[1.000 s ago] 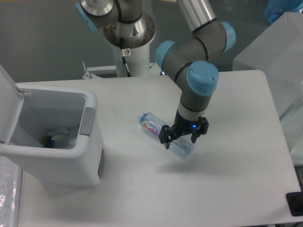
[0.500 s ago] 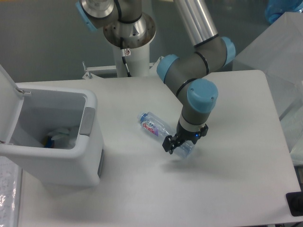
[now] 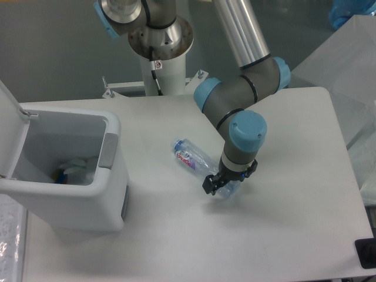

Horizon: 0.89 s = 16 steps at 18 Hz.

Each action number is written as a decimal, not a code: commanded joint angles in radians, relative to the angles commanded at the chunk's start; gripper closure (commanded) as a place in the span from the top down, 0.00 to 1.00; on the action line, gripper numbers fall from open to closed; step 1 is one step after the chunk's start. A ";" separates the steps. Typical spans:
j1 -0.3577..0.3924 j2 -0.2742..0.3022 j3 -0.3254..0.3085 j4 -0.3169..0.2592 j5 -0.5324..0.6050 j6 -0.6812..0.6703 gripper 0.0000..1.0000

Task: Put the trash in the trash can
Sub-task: 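Lower the gripper around the bottle's body and close on it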

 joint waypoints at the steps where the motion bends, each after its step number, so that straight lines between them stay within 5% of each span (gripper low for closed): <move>1: -0.008 -0.006 0.014 -0.002 0.000 -0.001 1.00; 6: -0.015 -0.035 0.038 0.002 0.035 -0.003 1.00; 10: -0.026 -0.052 0.045 0.002 0.055 -0.002 0.75; 16: -0.029 -0.052 0.045 -0.002 0.069 0.000 0.63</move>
